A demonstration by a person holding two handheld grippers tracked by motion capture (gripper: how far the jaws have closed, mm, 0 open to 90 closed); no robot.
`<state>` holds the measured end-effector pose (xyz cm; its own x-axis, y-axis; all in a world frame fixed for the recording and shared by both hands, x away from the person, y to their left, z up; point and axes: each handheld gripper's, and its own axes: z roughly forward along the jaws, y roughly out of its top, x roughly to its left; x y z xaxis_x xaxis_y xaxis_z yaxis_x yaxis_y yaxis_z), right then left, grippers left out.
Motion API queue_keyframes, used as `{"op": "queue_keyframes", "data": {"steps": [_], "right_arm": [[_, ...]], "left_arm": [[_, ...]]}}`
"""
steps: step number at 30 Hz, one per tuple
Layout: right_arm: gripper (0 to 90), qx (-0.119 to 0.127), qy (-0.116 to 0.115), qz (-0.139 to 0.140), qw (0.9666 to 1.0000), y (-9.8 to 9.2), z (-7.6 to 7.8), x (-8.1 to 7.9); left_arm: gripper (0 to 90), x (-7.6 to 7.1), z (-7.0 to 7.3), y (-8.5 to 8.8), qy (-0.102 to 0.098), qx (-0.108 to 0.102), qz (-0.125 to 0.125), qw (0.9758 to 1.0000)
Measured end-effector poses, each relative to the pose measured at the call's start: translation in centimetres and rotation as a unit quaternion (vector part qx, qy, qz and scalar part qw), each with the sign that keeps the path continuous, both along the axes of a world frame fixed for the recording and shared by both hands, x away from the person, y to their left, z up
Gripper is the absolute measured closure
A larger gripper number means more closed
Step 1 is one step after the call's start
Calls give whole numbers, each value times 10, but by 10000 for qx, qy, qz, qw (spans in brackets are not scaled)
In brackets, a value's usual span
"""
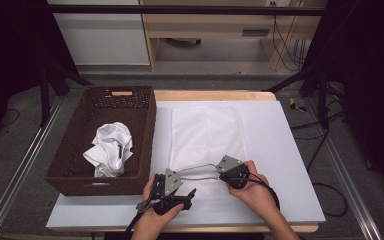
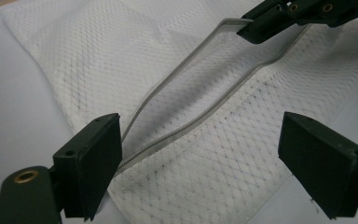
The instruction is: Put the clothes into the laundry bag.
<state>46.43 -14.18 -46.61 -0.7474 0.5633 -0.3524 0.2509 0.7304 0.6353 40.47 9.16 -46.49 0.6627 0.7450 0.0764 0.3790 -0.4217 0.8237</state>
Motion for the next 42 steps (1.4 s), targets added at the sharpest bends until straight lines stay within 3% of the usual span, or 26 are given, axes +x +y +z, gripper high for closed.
{"op": "queue_keyframes", "data": {"steps": [11, 21, 32, 42], "right_arm": [[889, 99, -28, -23, 9999, 7, 5, -5], [889, 304, -514, -203, 9980, 11, 15, -3], [889, 551, -1115, -268, 9919, 13, 29, -10], [889, 735, -1397, -303, 9870, 13, 37, -13]], "left_arm": [[141, 1, 1, 2, 1, -36, 37, 10000], [141, 1, 2, 3, 2, -72, 53, 10000], [141, 2, 4, 4, -23, -85, 77, 9999], [141, 2, 6, 4, -66, -92, 85, 9999]]}}
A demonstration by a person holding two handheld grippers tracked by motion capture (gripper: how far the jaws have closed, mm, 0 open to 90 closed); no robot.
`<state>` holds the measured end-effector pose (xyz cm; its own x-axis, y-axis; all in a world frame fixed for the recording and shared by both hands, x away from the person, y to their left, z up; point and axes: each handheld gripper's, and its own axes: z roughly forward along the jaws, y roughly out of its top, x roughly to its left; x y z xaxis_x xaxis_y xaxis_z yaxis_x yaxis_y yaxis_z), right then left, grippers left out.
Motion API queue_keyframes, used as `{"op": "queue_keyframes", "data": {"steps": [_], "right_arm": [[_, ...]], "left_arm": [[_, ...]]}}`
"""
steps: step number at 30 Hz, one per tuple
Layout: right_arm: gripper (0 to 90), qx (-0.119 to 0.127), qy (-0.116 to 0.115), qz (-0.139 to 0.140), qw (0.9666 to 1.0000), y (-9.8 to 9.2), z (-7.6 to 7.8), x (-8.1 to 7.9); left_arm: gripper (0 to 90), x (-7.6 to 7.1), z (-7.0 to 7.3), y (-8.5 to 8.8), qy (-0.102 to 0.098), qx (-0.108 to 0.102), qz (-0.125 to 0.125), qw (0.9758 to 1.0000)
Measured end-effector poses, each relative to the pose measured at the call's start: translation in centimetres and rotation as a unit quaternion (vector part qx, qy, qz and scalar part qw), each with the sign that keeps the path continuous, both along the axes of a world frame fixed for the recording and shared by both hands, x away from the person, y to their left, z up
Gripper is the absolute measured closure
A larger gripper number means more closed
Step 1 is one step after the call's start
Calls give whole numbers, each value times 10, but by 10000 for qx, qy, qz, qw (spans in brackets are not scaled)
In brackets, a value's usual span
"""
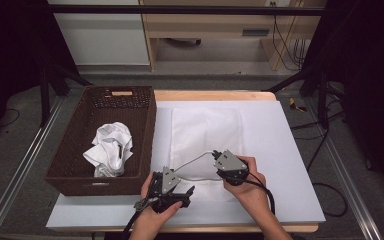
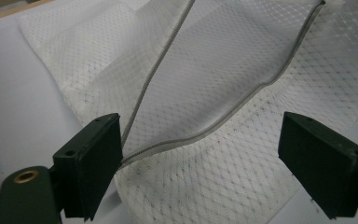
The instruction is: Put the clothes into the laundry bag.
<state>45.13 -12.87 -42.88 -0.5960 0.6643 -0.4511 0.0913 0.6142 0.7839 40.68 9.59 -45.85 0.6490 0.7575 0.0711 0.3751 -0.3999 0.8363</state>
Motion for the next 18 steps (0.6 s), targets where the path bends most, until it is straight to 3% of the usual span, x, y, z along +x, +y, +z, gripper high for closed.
{"op": "queue_keyframes", "data": {"steps": [5, 12, 14, 17, 18], "right_arm": [[890, 136, -163, -7, 9998, -2, 4, -1], [889, 118, -48, 21, 9999, -1, 1, 0], [889, 105, -26, 34, 9999, -1, 1, 1], [889, 78, 26, 38, 10000, -2, -2, 1], [889, 78, 26, 38, 10000, -2, -2, 1]], "left_arm": [[140, 1, -1, 0, 10, 7, 0, 10000], [142, -2, 7, 2, 13, -48, -48, 10000], [142, -4, 15, 3, 0, -82, -75, 9999], [145, -13, 42, 6, -16, -240, -174, 9996], [145, -13, 42, 6, -16, -240, -174, 9996]]}}
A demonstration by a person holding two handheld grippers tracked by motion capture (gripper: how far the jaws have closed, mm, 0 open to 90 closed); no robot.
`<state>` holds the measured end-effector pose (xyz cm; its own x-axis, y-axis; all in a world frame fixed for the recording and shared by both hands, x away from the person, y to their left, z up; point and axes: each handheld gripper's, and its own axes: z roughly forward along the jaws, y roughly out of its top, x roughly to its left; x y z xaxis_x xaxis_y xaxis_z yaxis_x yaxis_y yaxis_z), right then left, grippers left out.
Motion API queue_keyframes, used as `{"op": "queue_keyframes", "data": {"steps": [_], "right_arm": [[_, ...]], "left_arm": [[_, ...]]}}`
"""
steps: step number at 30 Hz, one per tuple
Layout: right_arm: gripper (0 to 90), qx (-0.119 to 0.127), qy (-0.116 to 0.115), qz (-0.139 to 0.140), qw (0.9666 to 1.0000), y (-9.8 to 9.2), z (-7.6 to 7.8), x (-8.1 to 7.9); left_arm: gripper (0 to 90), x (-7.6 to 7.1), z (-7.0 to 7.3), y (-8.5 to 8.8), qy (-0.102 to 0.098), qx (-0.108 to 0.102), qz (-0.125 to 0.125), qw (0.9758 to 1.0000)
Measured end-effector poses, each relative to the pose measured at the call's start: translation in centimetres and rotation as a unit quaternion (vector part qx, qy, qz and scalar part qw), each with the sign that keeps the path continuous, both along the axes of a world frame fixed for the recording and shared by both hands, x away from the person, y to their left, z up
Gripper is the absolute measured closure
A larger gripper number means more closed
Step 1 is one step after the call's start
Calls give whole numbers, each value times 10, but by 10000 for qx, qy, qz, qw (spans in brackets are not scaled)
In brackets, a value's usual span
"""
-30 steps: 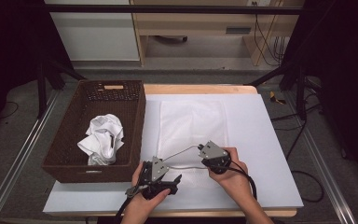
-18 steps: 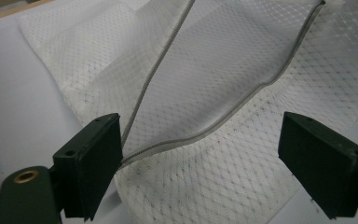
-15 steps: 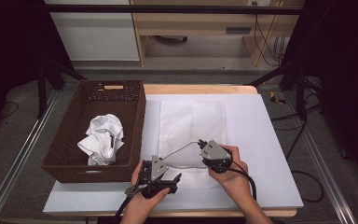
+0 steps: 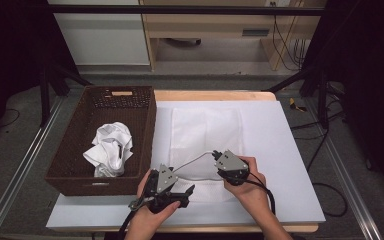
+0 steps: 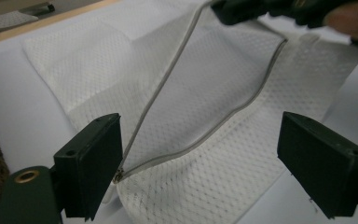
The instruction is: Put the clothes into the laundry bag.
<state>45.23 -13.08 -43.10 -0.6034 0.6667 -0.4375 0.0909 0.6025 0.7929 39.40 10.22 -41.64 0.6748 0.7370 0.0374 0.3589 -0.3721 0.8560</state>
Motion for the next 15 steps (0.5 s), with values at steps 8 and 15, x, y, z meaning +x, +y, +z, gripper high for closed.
{"op": "queue_keyframes", "data": {"steps": [8, 15], "right_arm": [[887, -62, 122, 57, 9999, -2, -6, 3], [884, -72, 252, 120, 9996, -3, -11, 4]], "left_arm": [[148, -2, 101, 46, -521, 160, 320, 9980], [117, 63, 127, 123, 102, 735, 1384, 9876]]}}
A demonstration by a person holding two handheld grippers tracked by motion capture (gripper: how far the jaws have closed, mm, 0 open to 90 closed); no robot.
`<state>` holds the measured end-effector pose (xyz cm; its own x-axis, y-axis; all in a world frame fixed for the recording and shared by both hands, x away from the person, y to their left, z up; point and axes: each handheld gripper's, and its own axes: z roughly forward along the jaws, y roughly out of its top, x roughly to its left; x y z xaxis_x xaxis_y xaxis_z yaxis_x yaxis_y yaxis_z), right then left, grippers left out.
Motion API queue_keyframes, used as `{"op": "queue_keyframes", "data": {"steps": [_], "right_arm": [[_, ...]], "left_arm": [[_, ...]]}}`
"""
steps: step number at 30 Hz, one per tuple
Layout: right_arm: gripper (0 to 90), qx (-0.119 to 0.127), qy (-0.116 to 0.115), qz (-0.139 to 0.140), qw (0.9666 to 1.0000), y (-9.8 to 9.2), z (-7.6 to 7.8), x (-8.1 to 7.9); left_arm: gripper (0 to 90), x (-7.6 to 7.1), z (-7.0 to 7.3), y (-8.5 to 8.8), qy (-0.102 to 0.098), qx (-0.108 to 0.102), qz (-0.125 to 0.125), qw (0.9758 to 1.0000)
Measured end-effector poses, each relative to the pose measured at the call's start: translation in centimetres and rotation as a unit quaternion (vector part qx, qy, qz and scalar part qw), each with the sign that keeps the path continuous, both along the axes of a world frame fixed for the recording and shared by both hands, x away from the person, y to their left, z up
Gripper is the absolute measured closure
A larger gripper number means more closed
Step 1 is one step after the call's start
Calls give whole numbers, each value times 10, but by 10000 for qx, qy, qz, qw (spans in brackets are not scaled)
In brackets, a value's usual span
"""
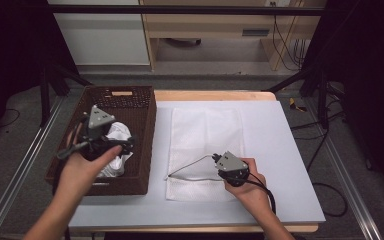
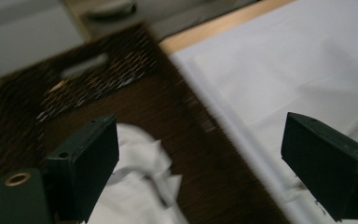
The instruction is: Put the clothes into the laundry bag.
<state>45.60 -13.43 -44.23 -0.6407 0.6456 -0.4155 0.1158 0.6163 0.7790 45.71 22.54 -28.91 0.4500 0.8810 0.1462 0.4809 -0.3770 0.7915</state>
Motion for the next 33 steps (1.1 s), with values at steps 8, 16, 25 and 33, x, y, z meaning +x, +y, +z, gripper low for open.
{"op": "queue_keyframes", "data": {"steps": [8, 16, 25, 33], "right_arm": [[880, -50, 49, 111, 9999, 1, -3, 0], [871, -103, 35, 201, 9997, 2, -4, 0], [869, -114, 17, 233, 9997, 2, -3, 0], [865, -136, 48, 251, 9996, 1, -4, -2]], "left_arm": [[100, 66, -64, 61, 1839, 280, 611, 9807], [113, 86, -102, 80, 2364, 587, 736, 9671], [106, 95, -110, 82, 2438, 479, 779, 9655], [82, 96, -125, 73, 2859, 687, 650, 9536]]}}
